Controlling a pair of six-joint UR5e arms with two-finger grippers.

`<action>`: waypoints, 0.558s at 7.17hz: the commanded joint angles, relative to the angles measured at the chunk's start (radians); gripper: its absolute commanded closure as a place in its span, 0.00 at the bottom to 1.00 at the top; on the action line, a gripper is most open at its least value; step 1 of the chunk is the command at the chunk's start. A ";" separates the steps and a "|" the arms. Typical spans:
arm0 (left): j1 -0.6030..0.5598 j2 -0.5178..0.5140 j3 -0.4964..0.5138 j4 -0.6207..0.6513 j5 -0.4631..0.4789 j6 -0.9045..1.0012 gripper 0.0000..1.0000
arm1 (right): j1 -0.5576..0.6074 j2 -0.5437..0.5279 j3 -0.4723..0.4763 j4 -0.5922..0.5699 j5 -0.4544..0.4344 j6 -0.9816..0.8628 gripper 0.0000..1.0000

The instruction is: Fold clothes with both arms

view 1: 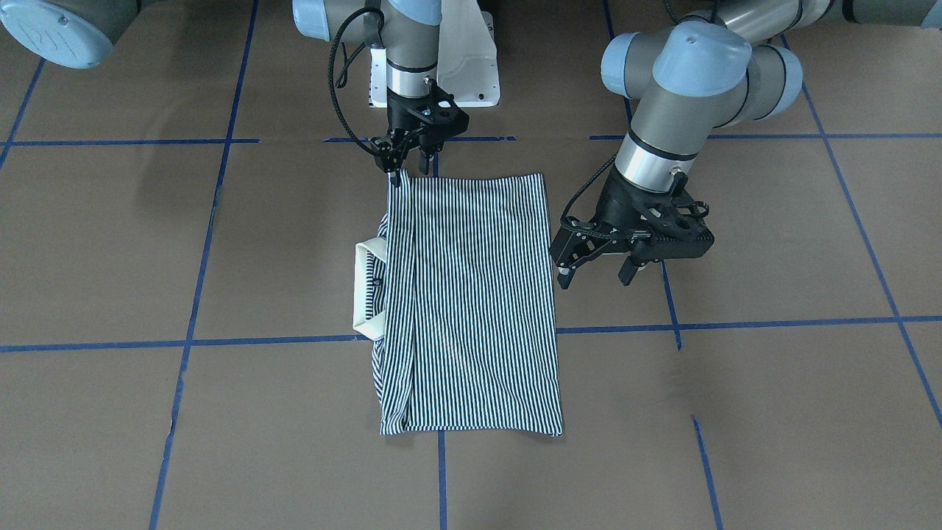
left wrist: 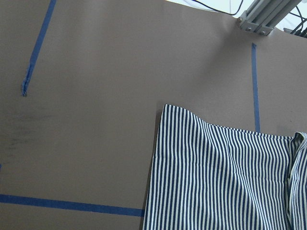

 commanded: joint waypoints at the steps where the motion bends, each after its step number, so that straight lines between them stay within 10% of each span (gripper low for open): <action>1: 0.000 -0.002 0.000 0.000 0.000 -0.002 0.00 | -0.003 -0.003 -0.012 0.000 0.002 0.000 0.39; 2: 0.000 -0.003 0.000 0.000 0.000 -0.002 0.00 | -0.003 -0.003 -0.022 0.000 0.002 0.000 0.43; 4: 0.000 -0.005 -0.002 0.002 -0.002 -0.002 0.00 | -0.003 -0.003 -0.019 0.003 0.005 -0.001 0.94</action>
